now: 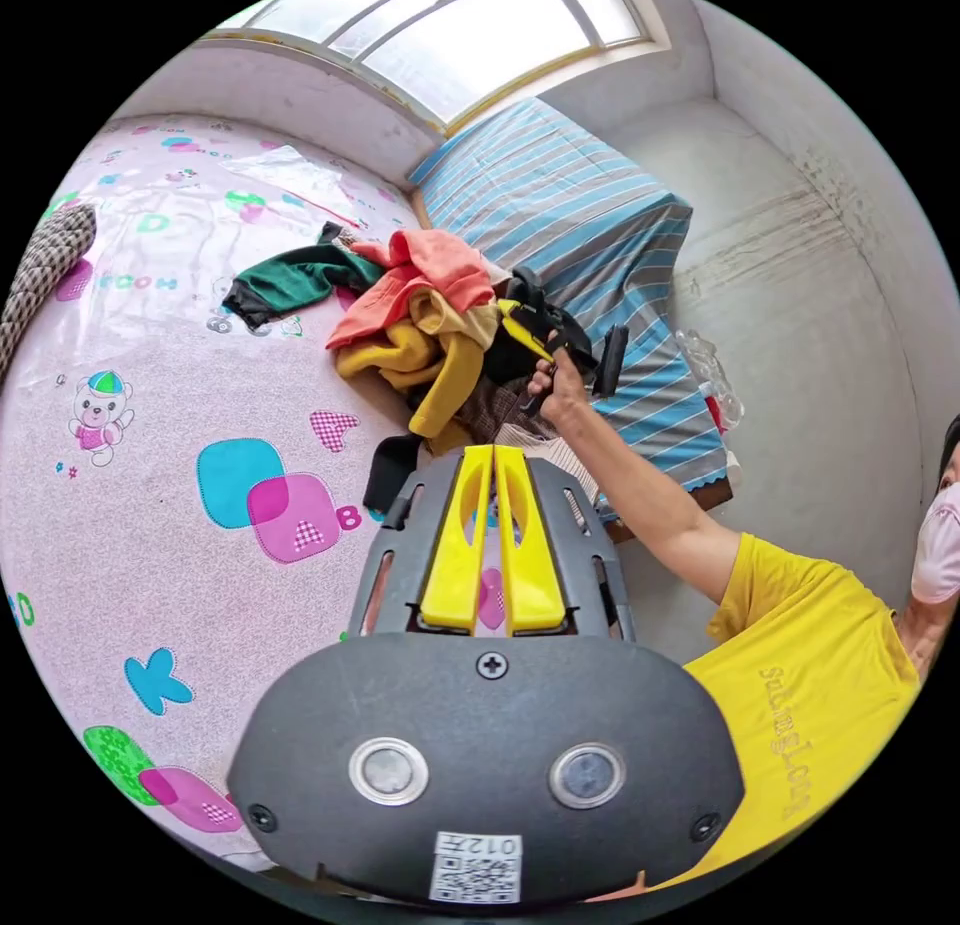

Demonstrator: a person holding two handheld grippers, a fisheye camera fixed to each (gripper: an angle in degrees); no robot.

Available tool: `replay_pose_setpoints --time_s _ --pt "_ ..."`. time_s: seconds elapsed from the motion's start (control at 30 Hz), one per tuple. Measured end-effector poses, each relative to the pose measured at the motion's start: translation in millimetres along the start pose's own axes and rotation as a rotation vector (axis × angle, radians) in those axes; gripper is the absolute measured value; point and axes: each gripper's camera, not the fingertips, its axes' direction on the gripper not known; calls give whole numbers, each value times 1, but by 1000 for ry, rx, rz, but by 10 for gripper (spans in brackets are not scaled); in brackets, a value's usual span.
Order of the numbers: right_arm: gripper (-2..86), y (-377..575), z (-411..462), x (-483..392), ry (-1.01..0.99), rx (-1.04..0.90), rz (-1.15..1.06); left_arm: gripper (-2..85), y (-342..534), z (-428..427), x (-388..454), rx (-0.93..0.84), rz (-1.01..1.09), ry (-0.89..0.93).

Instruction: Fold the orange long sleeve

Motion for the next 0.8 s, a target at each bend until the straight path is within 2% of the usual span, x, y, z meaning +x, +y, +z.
replay_pose_setpoints --time_s 0.2,0.27,0.3,0.43,0.57,0.67,0.8 --pt "138 -67 28 29 34 -70 55 22 -91 89 -19 -27 -45 -61" --pt "39 -73 34 38 48 -127 88 39 -131 121 -25 -33 -53 -88" --pt "34 -72 31 39 32 -120 77 44 -142 128 -27 -36 -53 -90" --pt "22 -47 -13 40 -206 -17 -21 92 -224 191 -43 -96 -74 -59" --pt "17 -2 -63 52 -286 13 -124 135 -303 272 -46 -219 -66 -50" --pt "16 25 -98 73 -404 46 -104 165 -353 336 -43 -305 -71 -21" --pt "14 43 -143 84 -473 105 -112 201 -401 393 -39 -298 -116 -13"
